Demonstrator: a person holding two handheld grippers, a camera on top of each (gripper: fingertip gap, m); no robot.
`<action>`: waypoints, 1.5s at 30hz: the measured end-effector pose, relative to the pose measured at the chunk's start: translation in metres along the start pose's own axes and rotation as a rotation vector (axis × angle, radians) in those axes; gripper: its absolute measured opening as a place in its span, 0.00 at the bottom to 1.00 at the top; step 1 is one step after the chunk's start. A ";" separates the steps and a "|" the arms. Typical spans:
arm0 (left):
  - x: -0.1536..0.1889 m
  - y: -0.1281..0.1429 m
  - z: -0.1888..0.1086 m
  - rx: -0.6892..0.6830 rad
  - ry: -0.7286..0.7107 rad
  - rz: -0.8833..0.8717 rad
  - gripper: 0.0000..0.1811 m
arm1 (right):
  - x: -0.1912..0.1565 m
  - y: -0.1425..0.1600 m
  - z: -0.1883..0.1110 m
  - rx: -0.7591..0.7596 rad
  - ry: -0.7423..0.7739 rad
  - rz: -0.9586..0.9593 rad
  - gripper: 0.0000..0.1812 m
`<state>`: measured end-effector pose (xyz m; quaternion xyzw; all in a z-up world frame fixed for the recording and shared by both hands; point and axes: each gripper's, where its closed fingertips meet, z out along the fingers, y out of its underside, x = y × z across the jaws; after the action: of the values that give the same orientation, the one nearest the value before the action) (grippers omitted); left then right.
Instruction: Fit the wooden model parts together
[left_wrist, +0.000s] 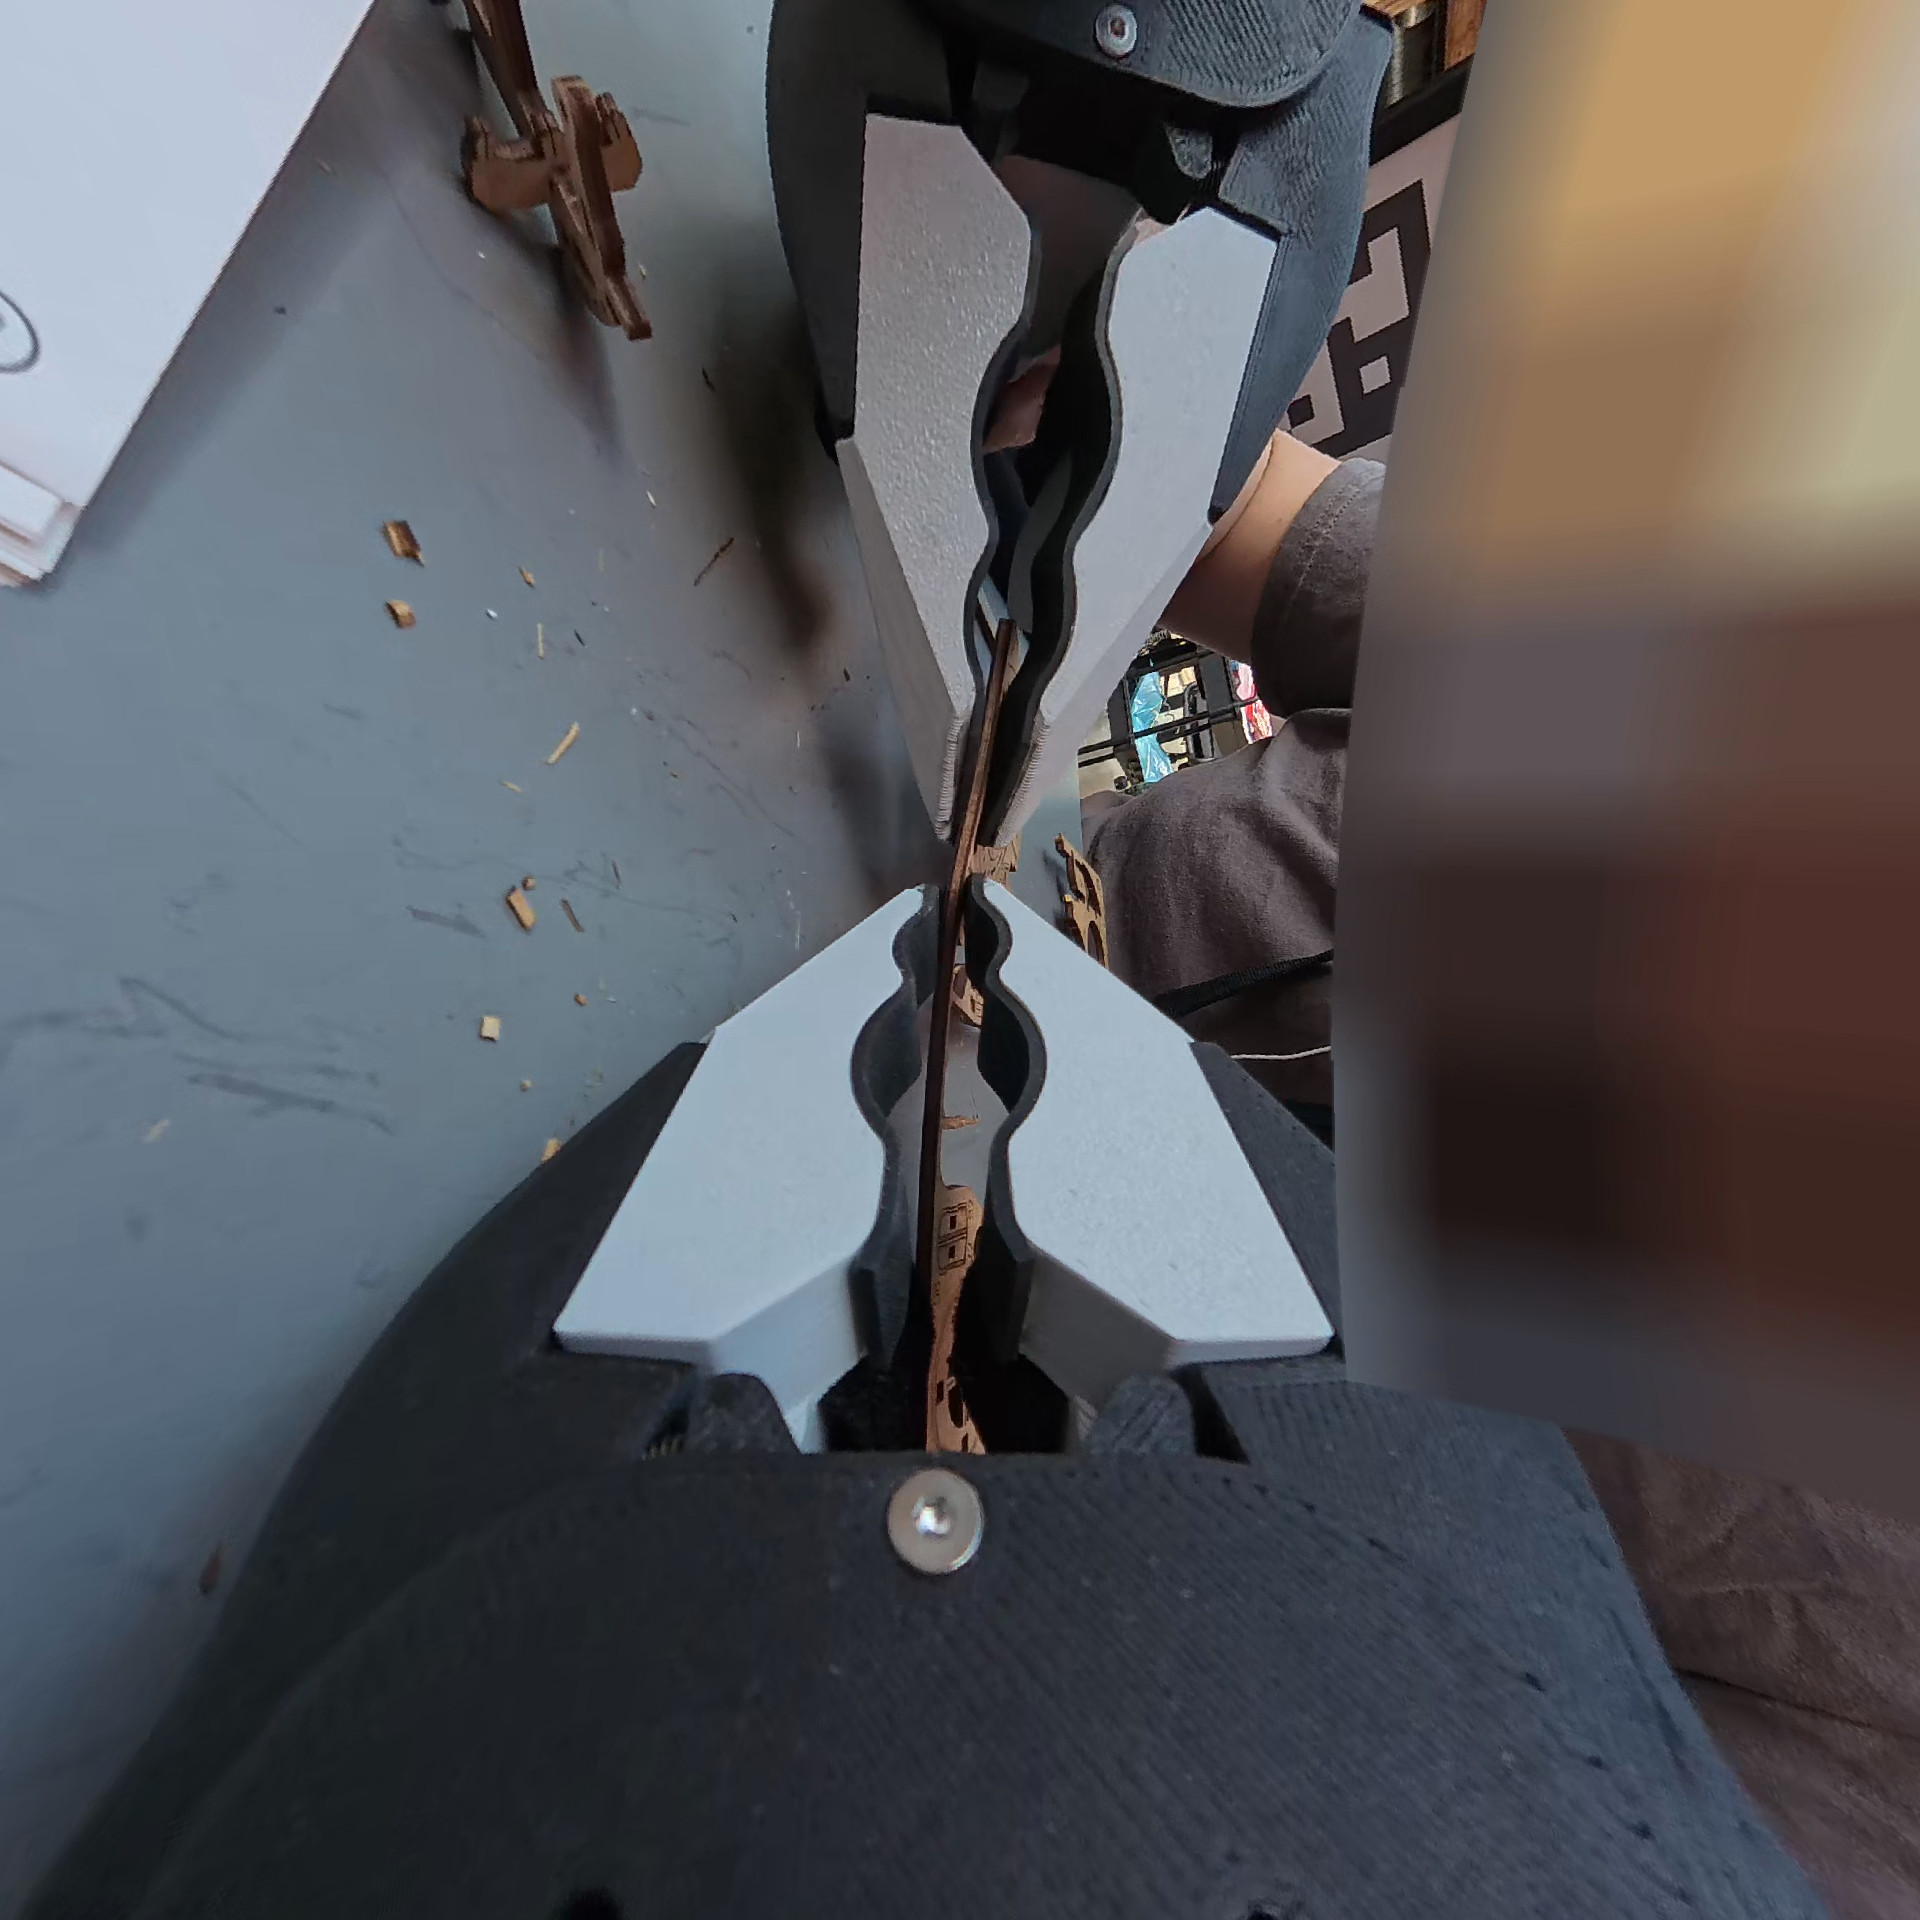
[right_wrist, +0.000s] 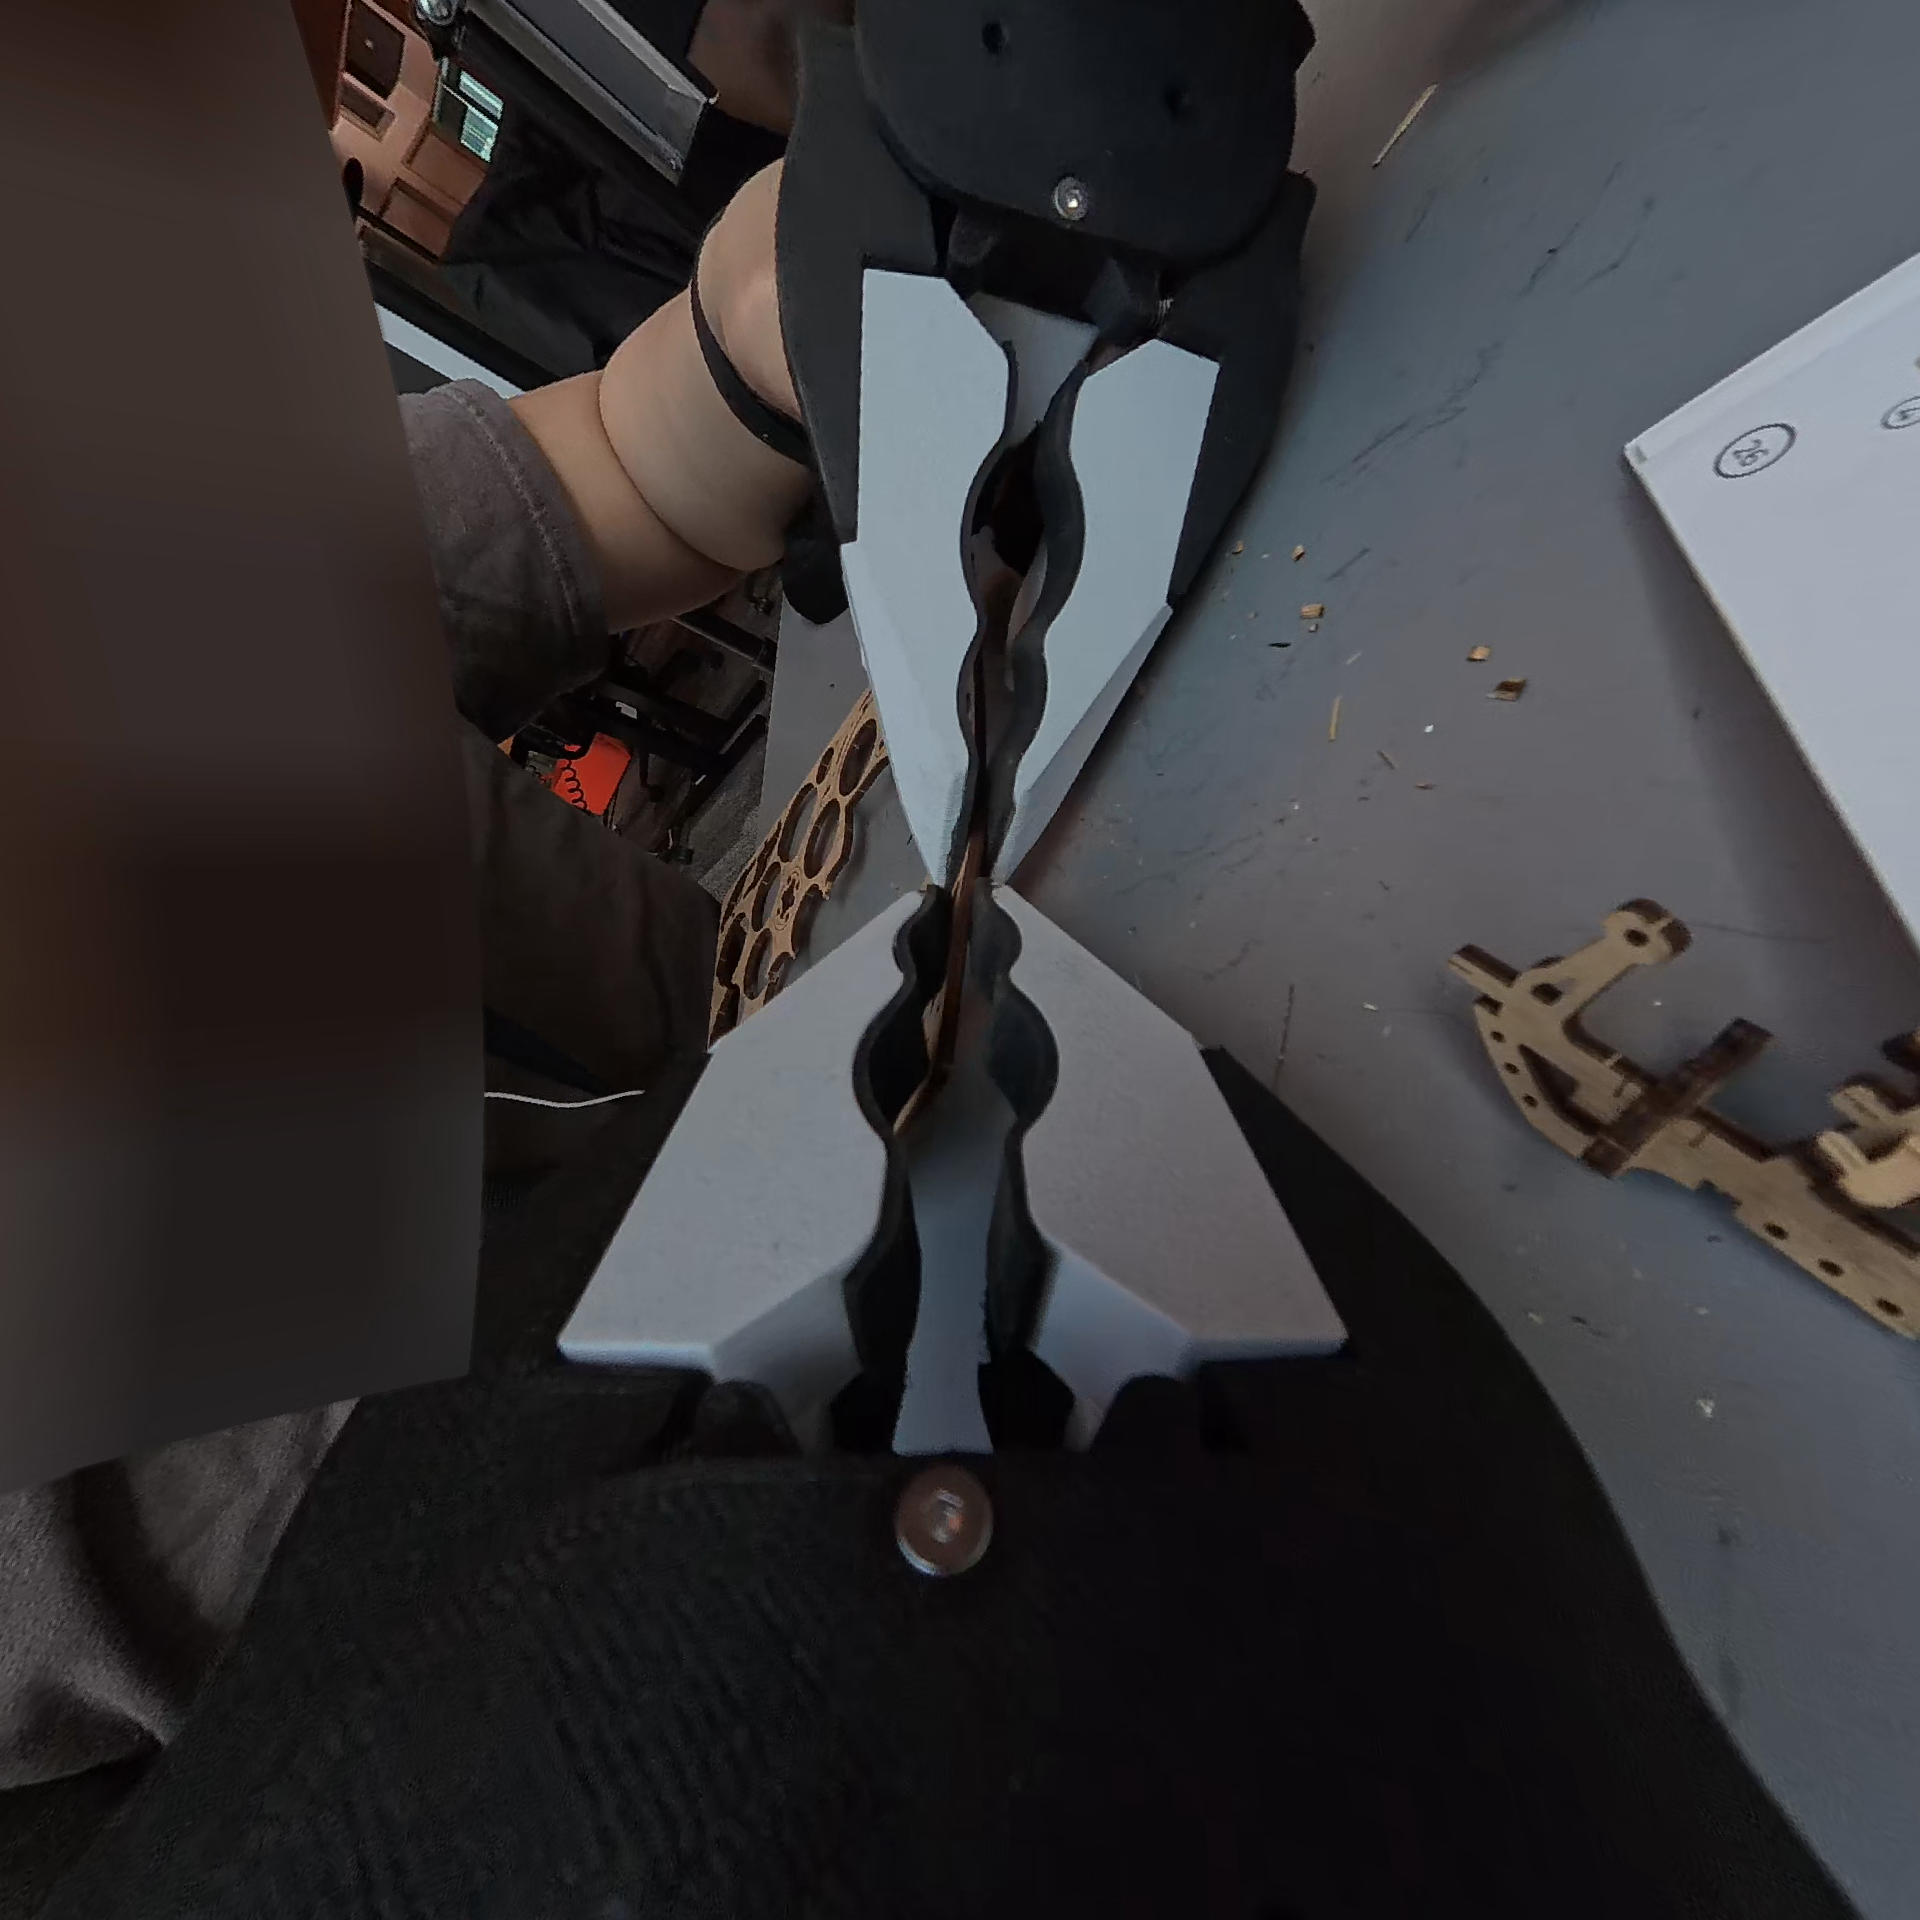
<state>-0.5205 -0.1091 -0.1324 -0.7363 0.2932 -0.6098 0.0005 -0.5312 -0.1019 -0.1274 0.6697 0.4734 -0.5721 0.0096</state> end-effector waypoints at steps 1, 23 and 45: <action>0.000 0.000 0.000 -0.003 0.000 0.001 0.00 | 0.000 0.000 0.000 -0.004 0.000 -0.003 0.01; 0.017 -0.053 -0.094 -0.092 -1.184 0.683 0.05 | -0.006 -0.006 -0.003 0.032 -0.072 0.030 0.01; 0.087 -0.018 -0.192 -0.544 -1.968 0.717 0.03 | -0.020 -0.031 -0.016 0.152 -0.028 -0.099 0.01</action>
<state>-0.6776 -0.0637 0.0017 -0.7498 0.4880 0.3700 0.2506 -0.5371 -0.0884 -0.0898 0.6361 0.4612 -0.6154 -0.0629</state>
